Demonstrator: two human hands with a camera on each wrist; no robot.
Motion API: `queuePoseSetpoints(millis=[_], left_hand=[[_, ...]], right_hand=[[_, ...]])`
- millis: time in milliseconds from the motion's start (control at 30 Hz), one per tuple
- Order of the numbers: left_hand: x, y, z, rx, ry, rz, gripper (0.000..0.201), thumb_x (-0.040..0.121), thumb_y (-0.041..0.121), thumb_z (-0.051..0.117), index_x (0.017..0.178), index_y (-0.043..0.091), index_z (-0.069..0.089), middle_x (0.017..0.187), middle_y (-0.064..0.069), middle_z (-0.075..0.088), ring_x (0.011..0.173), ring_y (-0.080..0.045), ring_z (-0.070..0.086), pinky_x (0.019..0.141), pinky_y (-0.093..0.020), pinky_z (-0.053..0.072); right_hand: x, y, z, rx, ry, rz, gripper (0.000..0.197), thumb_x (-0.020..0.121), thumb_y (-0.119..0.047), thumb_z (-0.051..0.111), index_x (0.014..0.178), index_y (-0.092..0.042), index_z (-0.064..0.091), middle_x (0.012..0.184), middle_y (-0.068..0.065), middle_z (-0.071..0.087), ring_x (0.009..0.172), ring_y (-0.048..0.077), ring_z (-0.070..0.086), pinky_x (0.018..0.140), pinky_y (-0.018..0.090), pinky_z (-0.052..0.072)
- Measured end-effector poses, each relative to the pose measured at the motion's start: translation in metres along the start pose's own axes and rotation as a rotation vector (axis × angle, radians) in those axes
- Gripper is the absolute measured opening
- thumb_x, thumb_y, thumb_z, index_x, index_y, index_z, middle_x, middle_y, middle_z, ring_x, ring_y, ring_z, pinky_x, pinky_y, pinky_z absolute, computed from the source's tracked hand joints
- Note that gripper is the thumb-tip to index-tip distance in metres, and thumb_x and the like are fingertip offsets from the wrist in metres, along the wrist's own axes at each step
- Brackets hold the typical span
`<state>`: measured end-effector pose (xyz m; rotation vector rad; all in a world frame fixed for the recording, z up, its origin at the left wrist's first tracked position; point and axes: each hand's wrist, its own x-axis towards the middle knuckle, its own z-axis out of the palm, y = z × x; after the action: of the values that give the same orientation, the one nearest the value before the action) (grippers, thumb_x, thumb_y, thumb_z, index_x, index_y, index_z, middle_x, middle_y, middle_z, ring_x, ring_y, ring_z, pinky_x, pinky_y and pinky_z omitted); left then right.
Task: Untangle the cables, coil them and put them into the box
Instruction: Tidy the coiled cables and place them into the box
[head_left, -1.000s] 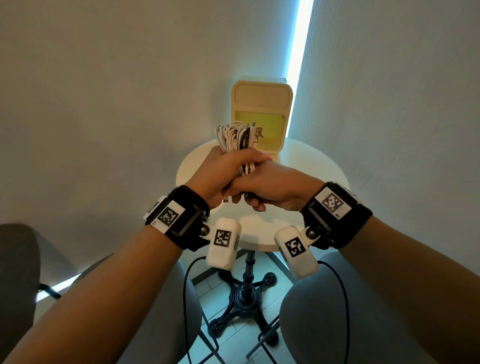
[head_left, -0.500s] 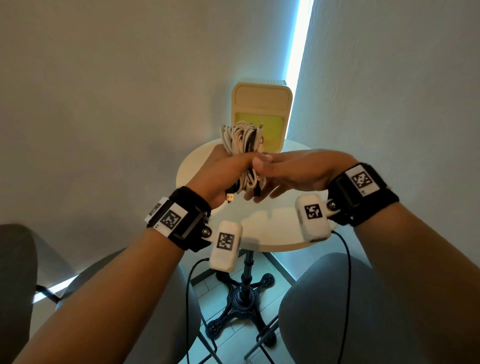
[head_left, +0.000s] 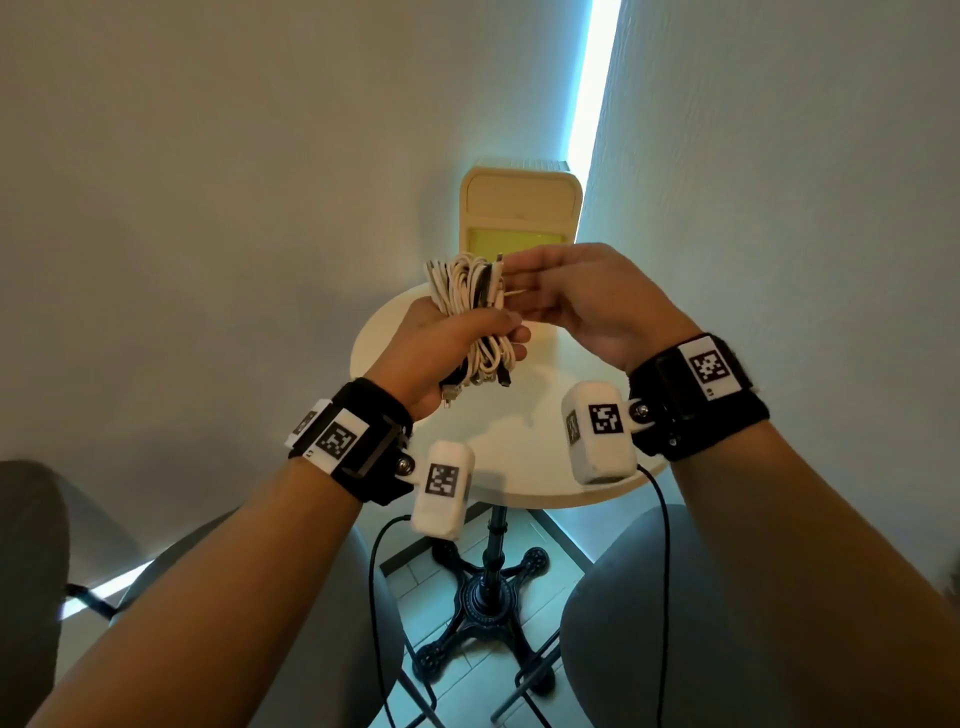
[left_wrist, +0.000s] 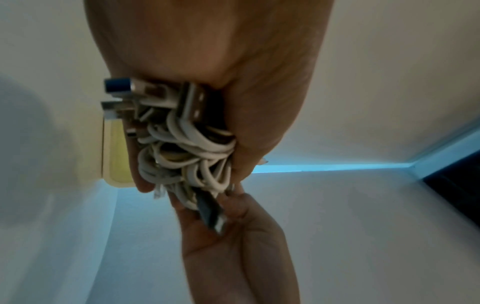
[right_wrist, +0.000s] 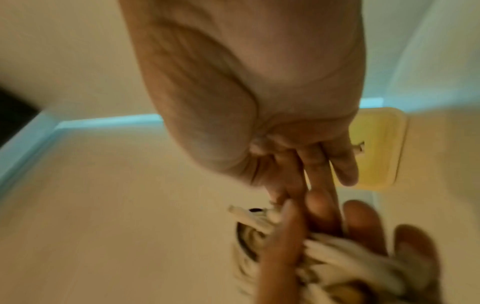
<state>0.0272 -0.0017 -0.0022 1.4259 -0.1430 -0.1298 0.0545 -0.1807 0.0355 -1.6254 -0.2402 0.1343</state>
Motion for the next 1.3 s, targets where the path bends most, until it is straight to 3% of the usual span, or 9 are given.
queuePoseSetpoints(millis=[200, 367, 500, 600, 733, 900, 1100, 1200, 1300], left_hand=[[-0.003, -0.013, 0.015, 0.131, -0.078, 0.032, 0.012, 0.092, -0.009, 0.07, 0.103, -0.006, 0.072, 0.087, -0.022, 0.076, 0.075, -0.029, 0.075, 0.066, -0.036, 0.061], [0.004, -0.017, 0.016, 0.228, -0.054, 0.132, 0.021, 0.082, -0.014, 0.07, 0.102, -0.008, 0.068, 0.094, -0.032, 0.073, 0.09, -0.049, 0.072, 0.08, -0.06, 0.061], [0.01, -0.024, 0.012, 0.256, -0.032, 0.11, 0.011, 0.083, -0.015, 0.068, 0.086, -0.004, 0.066, 0.072, -0.022, 0.069, 0.065, -0.031, 0.065, 0.062, -0.046, 0.054], [0.014, -0.027, 0.009, 0.283, -0.041, 0.07, 0.013, 0.084, -0.015, 0.065, 0.082, -0.002, 0.065, 0.061, -0.008, 0.065, 0.05, -0.016, 0.055, 0.051, -0.028, 0.044], [0.019, -0.03, 0.003, 0.317, -0.069, 0.046, 0.012, 0.085, -0.014, 0.063, 0.079, -0.004, 0.065, 0.058, -0.005, 0.062, 0.045, -0.01, 0.05, 0.047, -0.024, 0.039], [0.018, -0.016, 0.03, 0.366, -0.119, 0.052, 0.014, 0.085, -0.013, 0.063, 0.081, 0.0, 0.063, 0.058, -0.003, 0.064, 0.047, -0.009, 0.054, 0.048, -0.022, 0.043], [0.038, -0.005, 0.047, 0.436, -0.082, 0.173, 0.009, 0.102, 0.001, 0.06, 0.11, 0.001, 0.065, 0.087, -0.013, 0.073, 0.078, -0.02, 0.073, 0.062, -0.034, 0.058], [0.048, -0.002, 0.051, 0.588, 0.017, 0.181, 0.01, 0.099, 0.008, 0.063, 0.098, 0.009, 0.073, 0.079, -0.001, 0.076, 0.075, -0.01, 0.073, 0.062, -0.028, 0.056], [0.047, 0.002, 0.053, 0.508, 0.017, 0.104, 0.008, 0.087, 0.001, 0.071, 0.083, 0.005, 0.076, 0.073, -0.006, 0.078, 0.069, -0.018, 0.074, 0.061, -0.031, 0.058]], right_hand=[[0.005, -0.008, 0.043, -0.084, 0.002, -0.065, 0.037, 0.096, -0.043, 0.072, 0.112, -0.01, 0.079, 0.102, 0.006, 0.082, 0.099, 0.025, 0.078, 0.097, 0.042, 0.06], [0.011, 0.004, 0.065, -0.363, 0.235, -0.277, 0.037, 0.094, -0.04, 0.077, 0.071, -0.011, 0.079, 0.068, 0.001, 0.077, 0.069, 0.016, 0.077, 0.086, 0.038, 0.063], [0.024, 0.01, 0.067, -0.399, 0.315, -0.268, 0.044, 0.097, -0.032, 0.072, 0.059, -0.012, 0.073, 0.062, 0.0, 0.075, 0.061, 0.012, 0.074, 0.082, 0.03, 0.06], [0.03, 0.015, 0.067, -0.41, 0.36, -0.268, 0.041, 0.095, -0.019, 0.067, 0.058, 0.0, 0.068, 0.059, 0.0, 0.073, 0.059, 0.01, 0.073, 0.074, 0.023, 0.056], [0.034, 0.024, 0.069, -0.419, 0.389, -0.263, 0.041, 0.091, -0.013, 0.066, 0.054, 0.003, 0.061, 0.057, 0.002, 0.072, 0.056, 0.008, 0.072, 0.068, 0.018, 0.051], [0.022, 0.017, 0.043, -0.413, 0.414, -0.294, 0.045, 0.096, -0.021, 0.068, 0.056, 0.0, 0.066, 0.057, -0.006, 0.072, 0.061, 0.01, 0.074, 0.102, 0.035, 0.053], [0.021, 0.01, 0.013, -0.641, 0.211, -0.301, 0.042, 0.089, -0.061, 0.072, 0.079, -0.021, 0.074, 0.083, -0.006, 0.073, 0.086, 0.01, 0.068, 0.088, 0.033, 0.055], [0.029, 0.001, -0.004, -0.983, 0.123, -0.235, 0.046, 0.092, -0.071, 0.06, 0.087, -0.025, 0.059, 0.097, 0.001, 0.058, 0.095, 0.023, 0.058, 0.084, 0.038, 0.05], [0.032, -0.007, -0.014, -1.096, 0.143, -0.338, 0.047, 0.1, -0.06, 0.049, 0.071, -0.024, 0.05, 0.076, -0.002, 0.055, 0.078, 0.025, 0.059, 0.07, 0.035, 0.044]])
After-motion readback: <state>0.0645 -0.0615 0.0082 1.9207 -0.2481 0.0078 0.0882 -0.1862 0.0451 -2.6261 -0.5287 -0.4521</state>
